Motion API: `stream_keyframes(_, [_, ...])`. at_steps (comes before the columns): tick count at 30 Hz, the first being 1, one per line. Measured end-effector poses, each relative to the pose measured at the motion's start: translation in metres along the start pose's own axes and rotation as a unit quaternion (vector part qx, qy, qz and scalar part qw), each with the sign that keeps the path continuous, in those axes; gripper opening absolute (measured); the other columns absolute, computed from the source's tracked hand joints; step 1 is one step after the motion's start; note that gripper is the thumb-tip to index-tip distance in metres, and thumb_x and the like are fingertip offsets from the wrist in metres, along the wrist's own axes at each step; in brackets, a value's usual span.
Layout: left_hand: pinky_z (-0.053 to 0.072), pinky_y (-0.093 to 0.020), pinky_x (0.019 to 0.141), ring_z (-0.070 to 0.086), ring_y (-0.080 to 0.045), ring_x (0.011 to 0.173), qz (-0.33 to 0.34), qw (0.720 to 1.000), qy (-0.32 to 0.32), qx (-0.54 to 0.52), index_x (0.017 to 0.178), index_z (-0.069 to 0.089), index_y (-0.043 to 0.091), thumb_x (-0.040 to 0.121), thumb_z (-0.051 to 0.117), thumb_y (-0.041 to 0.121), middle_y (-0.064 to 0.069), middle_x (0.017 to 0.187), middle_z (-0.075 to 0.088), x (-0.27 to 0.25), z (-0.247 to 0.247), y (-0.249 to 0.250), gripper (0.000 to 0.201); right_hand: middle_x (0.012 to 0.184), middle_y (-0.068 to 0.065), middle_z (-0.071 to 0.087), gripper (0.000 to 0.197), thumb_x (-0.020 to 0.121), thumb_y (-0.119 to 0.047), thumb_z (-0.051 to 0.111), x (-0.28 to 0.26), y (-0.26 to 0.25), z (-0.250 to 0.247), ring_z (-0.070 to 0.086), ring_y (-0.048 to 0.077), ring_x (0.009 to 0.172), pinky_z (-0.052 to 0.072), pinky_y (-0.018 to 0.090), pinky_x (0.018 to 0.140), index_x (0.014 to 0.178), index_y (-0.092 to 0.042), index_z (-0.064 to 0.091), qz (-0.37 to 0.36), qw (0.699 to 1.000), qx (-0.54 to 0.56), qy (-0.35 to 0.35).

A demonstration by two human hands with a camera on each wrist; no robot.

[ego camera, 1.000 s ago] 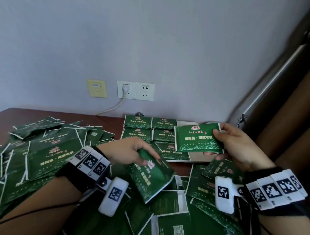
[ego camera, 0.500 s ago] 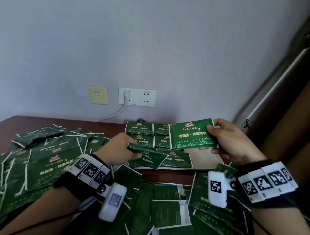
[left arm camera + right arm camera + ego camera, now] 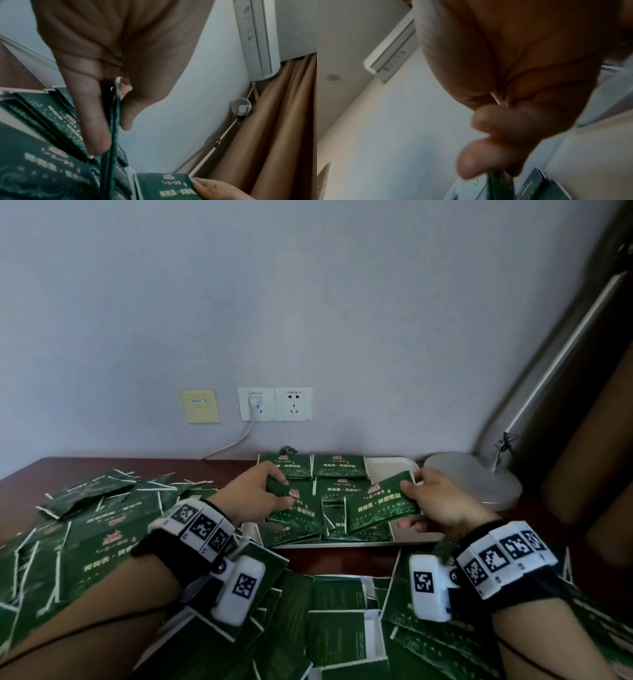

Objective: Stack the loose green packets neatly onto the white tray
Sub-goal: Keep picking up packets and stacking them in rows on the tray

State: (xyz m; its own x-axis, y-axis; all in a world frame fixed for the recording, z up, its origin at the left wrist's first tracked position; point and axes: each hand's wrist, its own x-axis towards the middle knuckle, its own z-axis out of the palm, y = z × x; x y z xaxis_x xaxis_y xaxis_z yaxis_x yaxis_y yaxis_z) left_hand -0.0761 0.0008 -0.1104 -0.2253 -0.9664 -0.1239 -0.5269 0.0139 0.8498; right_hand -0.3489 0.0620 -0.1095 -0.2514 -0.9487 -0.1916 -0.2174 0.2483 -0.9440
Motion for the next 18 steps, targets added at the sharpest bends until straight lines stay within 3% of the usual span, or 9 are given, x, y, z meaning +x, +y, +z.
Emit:
stream_keyframes(2, [0.060,-0.029,0.057,0.067,-0.023,0.086,-0.014,0.999,-0.024,0.043,0.114,0.051,0.016,0.089,0.071,0.008,-0.014,0.117,0.055,0.003,0.003,-0.003,0.033,0.086,0.014,0.063,0.006,0.101,-0.007,0.051,0.004,0.006,0.001,0.061,0.015,0.042,0.043,0.020,0.033,0.107,-0.008,0.048,0.027,0.999,0.016,-0.024])
stream_keyframes(5, [0.057,-0.024,0.063,0.068,-0.018,0.086,-0.020,0.971,-0.051,0.233,0.129,0.050,0.024,0.089,0.073,0.028,-0.007,0.126,0.052,0.001,-0.002,-0.003,0.046,0.091,0.016,0.062,0.023,0.095,0.005,0.056,0.008,0.012,0.001,0.065,0.015,0.049,0.053,0.023,0.041,0.116,0.000,0.053,0.059,0.996,0.026,-0.057])
stream_keyframes(7, [0.053,-0.036,0.093,0.057,-0.025,0.117,-0.027,0.932,-0.070,0.354,0.139,0.043,0.032,0.088,0.069,0.045,-0.007,0.142,0.038,-0.002,-0.005,-0.003,0.059,0.091,0.018,0.068,0.022,0.093,0.009,0.056,0.007,0.014,0.003,0.071,0.021,0.058,0.058,0.027,0.049,0.114,0.003,0.056,0.087,0.993,0.029,-0.079])
stream_keyframes(9, [0.035,-0.051,0.112,0.030,-0.033,0.139,-0.003,0.905,-0.086,0.417,0.144,0.037,0.038,0.087,0.064,0.055,-0.005,0.150,0.027,-0.010,-0.004,0.001,0.066,0.096,0.022,0.070,0.028,0.092,0.011,0.056,0.003,0.014,0.003,0.073,0.029,0.065,0.059,0.030,0.052,0.119,0.003,0.053,0.110,0.989,0.025,-0.092])
stream_keyframes(11, [0.024,-0.057,0.117,0.015,-0.033,0.145,0.055,0.889,-0.135,0.434,0.144,0.034,0.047,0.088,0.061,0.056,0.000,0.156,0.021,-0.018,0.000,0.007,0.062,0.108,0.025,0.066,0.052,0.091,0.004,0.064,0.001,0.013,0.004,0.073,0.032,0.067,0.059,0.032,0.052,0.136,-0.001,0.040,0.117,0.989,-0.016,-0.086])
stream_keyframes(13, [0.014,-0.060,0.120,0.005,-0.030,0.150,0.092,0.862,-0.229,0.442,0.143,0.032,0.055,0.091,0.058,0.054,0.008,0.162,0.010,-0.024,0.006,0.012,0.058,0.117,0.024,0.063,0.066,0.089,-0.010,0.071,-0.001,0.010,0.005,0.074,0.030,0.069,0.060,0.035,0.057,0.142,-0.011,0.032,0.108,0.984,-0.108,-0.088])
stream_keyframes(16, [0.011,-0.055,0.120,0.006,-0.026,0.152,0.085,0.820,-0.288,0.487,0.141,0.036,0.058,0.093,0.056,0.056,0.013,0.165,0.003,-0.022,0.013,0.010,0.052,0.116,0.012,0.065,0.059,0.084,-0.034,0.077,-0.007,0.000,0.009,0.075,0.026,0.078,0.061,0.045,0.077,0.130,-0.020,0.043,0.084,0.955,-0.264,-0.104])
stream_keyframes(18, [0.015,-0.051,0.121,0.014,-0.024,0.151,0.074,0.808,-0.288,0.508,0.142,0.039,0.054,0.092,0.056,0.057,0.012,0.165,0.002,-0.018,0.013,0.007,0.053,0.120,0.002,0.060,0.055,0.081,-0.049,0.075,-0.010,-0.006,0.012,0.071,0.021,0.092,0.059,0.041,0.084,0.125,-0.025,0.053,0.048,0.920,-0.373,-0.109])
